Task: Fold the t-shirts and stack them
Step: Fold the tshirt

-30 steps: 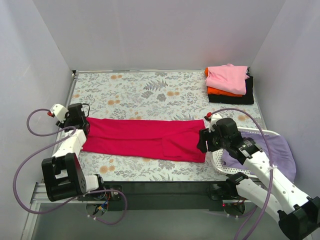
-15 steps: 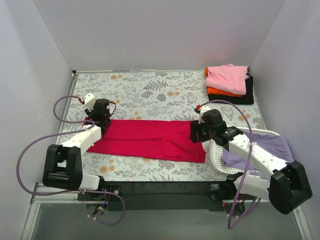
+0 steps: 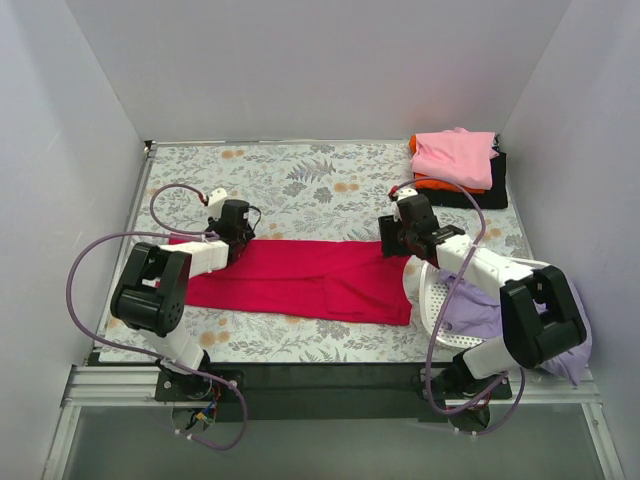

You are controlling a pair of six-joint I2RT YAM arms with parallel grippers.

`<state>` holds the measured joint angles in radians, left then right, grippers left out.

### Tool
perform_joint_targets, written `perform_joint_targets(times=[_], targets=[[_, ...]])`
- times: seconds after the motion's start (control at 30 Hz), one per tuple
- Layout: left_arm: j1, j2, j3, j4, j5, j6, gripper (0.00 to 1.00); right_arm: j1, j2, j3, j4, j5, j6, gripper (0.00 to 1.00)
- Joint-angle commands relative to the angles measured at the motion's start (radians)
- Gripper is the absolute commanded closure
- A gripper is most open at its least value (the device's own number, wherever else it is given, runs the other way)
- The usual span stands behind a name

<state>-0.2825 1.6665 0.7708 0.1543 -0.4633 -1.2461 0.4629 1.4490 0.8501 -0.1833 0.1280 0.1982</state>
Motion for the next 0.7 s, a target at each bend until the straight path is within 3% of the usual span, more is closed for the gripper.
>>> perform_joint_targets(times=[0.0,0.4,0.5,0.67], targets=[[0.002,0.021,0.038,0.036,0.009,-0.006,0.64,-0.026,0.033,0.056,0.036,0.035,-0.014,0.46],[0.008,0.055,0.061,0.002,0.012,-0.016,0.63,-0.121,0.146,0.076,0.053,-0.031,-0.029,0.50],[0.009,0.053,0.062,-0.007,0.012,-0.018,0.63,-0.125,0.165,0.081,0.059,-0.079,-0.032,0.60],[0.012,0.038,0.061,-0.018,0.006,-0.016,0.63,-0.145,0.186,0.084,0.059,-0.108,-0.037,0.85]])
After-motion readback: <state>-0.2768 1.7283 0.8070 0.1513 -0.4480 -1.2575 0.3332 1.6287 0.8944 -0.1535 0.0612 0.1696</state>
